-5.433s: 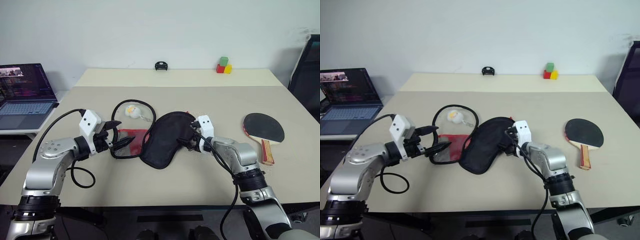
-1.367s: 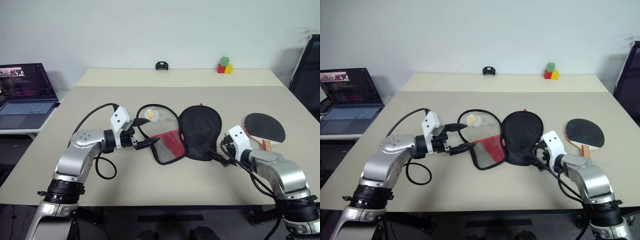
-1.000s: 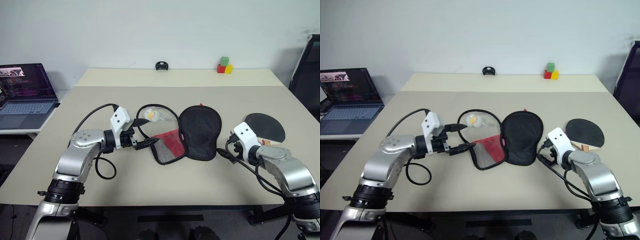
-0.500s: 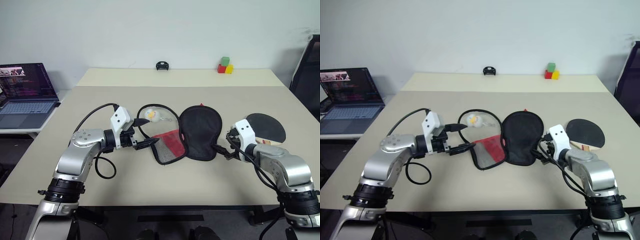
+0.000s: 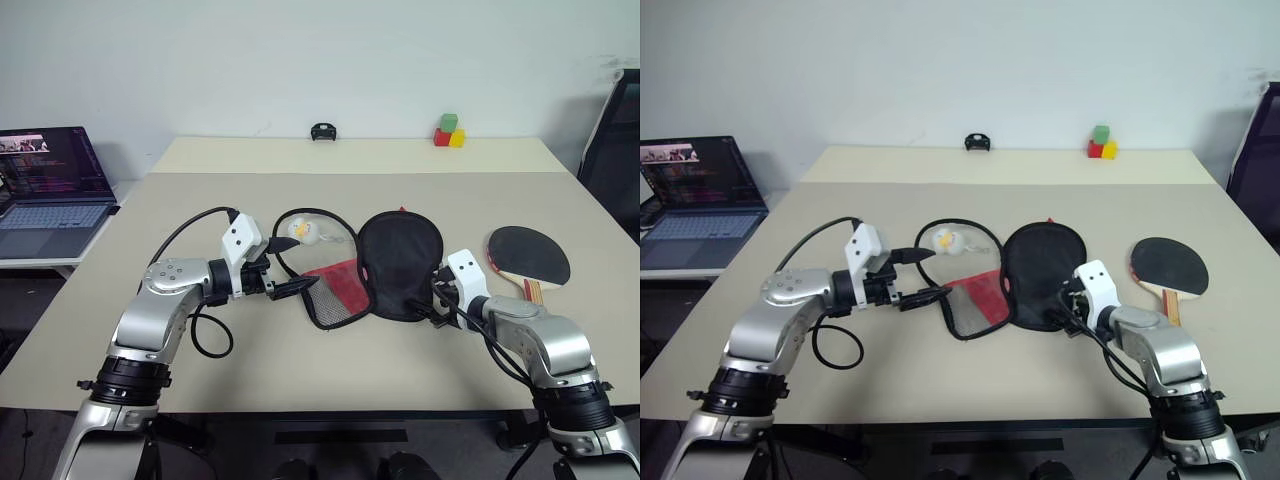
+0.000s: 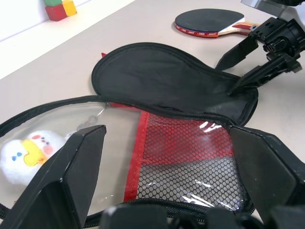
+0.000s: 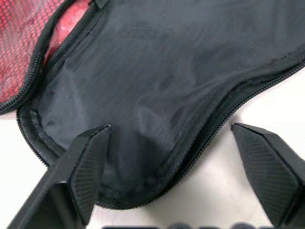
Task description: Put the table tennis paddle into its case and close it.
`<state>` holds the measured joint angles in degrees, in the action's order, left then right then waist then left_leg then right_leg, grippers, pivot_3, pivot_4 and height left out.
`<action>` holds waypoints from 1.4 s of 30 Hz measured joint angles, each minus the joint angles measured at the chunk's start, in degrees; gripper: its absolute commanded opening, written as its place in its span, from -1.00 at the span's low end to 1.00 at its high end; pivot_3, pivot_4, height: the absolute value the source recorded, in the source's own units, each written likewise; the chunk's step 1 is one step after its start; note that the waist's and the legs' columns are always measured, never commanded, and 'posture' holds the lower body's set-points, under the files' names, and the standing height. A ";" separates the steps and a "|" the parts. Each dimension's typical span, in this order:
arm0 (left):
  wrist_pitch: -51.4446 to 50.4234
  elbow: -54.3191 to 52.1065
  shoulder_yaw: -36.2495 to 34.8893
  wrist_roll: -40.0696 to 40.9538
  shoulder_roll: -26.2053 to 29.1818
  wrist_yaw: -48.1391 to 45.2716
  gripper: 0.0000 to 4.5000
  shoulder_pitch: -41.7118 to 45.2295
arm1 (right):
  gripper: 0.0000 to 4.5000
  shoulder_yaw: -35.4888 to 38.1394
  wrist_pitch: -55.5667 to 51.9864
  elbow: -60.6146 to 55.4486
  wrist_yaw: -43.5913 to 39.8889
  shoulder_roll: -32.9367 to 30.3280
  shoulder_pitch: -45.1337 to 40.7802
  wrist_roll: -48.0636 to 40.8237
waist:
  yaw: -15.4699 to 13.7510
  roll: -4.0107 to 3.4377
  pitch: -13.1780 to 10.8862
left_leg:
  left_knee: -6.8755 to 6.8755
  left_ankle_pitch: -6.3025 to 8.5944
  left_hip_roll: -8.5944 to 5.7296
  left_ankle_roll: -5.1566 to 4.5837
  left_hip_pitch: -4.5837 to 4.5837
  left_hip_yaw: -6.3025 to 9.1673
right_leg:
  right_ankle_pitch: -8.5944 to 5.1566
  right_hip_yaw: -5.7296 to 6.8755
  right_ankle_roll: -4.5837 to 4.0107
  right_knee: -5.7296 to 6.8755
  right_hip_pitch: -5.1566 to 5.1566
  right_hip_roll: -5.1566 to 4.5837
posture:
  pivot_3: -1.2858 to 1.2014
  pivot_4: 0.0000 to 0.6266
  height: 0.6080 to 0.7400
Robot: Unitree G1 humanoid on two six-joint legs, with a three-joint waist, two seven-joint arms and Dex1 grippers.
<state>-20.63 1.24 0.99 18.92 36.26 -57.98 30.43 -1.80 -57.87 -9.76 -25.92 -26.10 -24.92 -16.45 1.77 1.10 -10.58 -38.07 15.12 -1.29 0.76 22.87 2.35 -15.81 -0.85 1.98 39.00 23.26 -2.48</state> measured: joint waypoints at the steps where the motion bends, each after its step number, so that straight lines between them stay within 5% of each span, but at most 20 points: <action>1: 0.00 0.00 0.00 -0.01 0.00 0.00 1.00 0.00 | 0.28 -0.05 0.00 0.02 -0.02 0.00 -0.01 -0.01 | 0.00 0.00 0.00 | 0.00 0.00 0.00 0.00 0.00 0.00 | 0.00 0.00 0.00 0.00 0.00 0.00 | 0.03 -0.52 1.00; 9: 0.00 0.00 0.00 -0.11 0.01 0.00 1.00 -0.01 | -0.99 -0.02 0.00 0.07 -0.16 -0.45 -0.17 -0.14 | 0.00 0.00 0.00 | 0.00 0.00 0.00 0.00 0.00 0.00 | 0.00 0.00 0.00 0.00 0.00 0.00 | 0.03 -0.52 1.00; 30: 0.98 -0.01 -0.01 -0.33 0.08 -0.14 1.00 -0.06 | -0.99 1.05 -2.04 3.38 -6.23 -8.20 -3.96 -1.87 | -0.04 0.00 0.00 | 0.00 0.00 0.01 0.00 0.01 -0.01 | 0.00 -0.01 0.00 -0.01 0.00 0.00 | 0.03 -0.52 1.00; 38: 1.05 -0.01 -0.01 -0.51 0.24 -0.17 1.00 -0.08 | -0.02 1.21 -3.68 3.36 -4.62 -6.59 -3.55 -2.63 | -0.06 0.00 0.00 | 0.00 0.00 0.00 0.00 0.01 -0.01 | 0.00 -0.01 0.00 -0.01 0.00 0.00 | 0.03 -0.52 1.00; 42: 1.05 -0.01 -0.01 -0.55 0.41 -0.19 1.00 -0.09 | -0.02 1.52 -3.00 3.55 -2.84 -6.59 -3.48 -2.12 | -0.06 0.00 0.00 | 0.00 0.00 0.00 0.00 0.01 -0.01 | 0.00 -0.01 0.00 0.00 0.00 0.00 | 0.03 -0.52 1.00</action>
<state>-19.58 1.23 0.98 18.37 36.67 -58.17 30.34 -0.28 -60.87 -6.21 -28.76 -32.69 -28.40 -18.58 1.71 1.10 -10.58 -38.07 15.12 -1.28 0.76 22.88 2.34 -15.81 -0.85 1.98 39.00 23.26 -2.49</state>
